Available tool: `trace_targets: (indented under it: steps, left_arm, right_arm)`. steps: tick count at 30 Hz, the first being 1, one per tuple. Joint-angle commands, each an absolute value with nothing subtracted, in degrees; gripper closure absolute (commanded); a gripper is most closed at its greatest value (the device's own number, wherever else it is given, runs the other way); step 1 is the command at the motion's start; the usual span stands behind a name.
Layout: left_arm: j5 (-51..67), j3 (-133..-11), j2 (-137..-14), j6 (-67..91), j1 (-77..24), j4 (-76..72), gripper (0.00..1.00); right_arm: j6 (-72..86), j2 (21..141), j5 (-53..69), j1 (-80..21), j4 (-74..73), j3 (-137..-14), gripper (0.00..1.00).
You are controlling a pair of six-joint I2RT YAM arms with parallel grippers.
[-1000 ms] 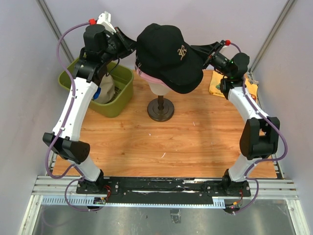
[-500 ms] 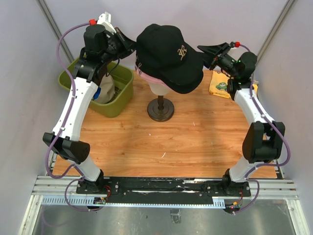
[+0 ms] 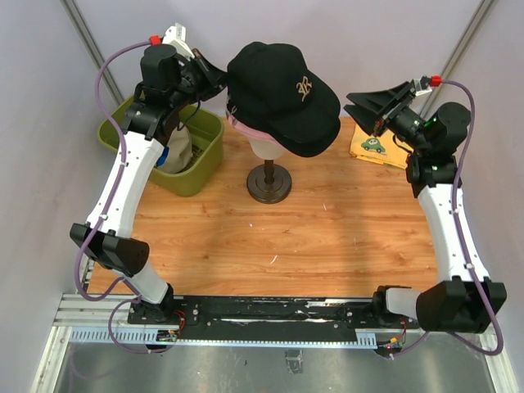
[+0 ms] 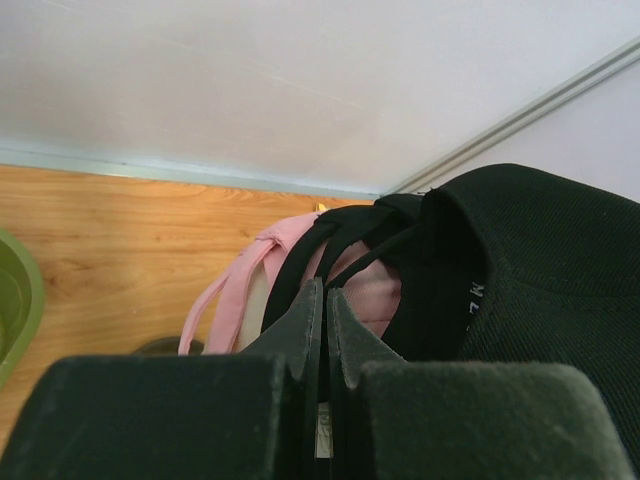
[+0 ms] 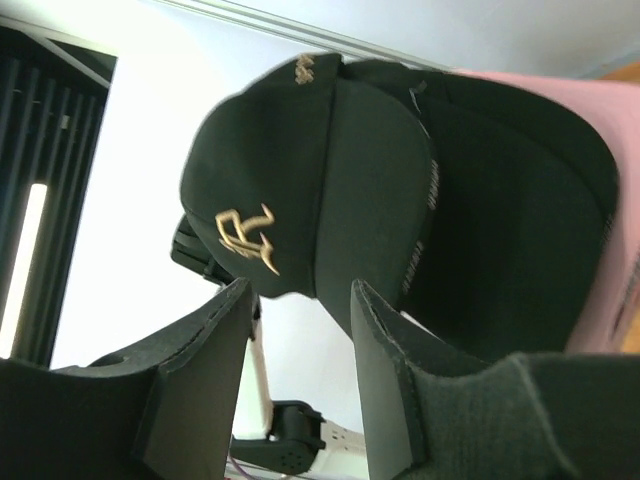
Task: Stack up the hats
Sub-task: Stack the hat on the hat.
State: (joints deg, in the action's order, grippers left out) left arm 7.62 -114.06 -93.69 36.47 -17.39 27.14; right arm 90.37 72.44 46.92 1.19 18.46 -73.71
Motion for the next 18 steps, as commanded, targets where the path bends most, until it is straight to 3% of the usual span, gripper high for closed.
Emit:
trace_targets:
  steps: [1, 7, 18]
  left_arm:
    - [6.8, -112.7, -91.9, 36.3, -17.1, 28.4, 0.99]
    - [6.6, -111.8, -91.3, 36.4, -17.1, 28.4, 1.0]
    - [6.8, -111.0, -90.1, 37.0, -17.1, 28.0, 0.99]
  right_arm:
    - [81.8, 67.6, 45.2, 1.4, 8.9, -69.5, 0.54]
    - [78.3, 63.9, 42.3, -0.9, 4.8, -67.3, 0.52]
    - [78.2, 67.2, 37.6, -6.5, 8.2, -69.4, 0.51]
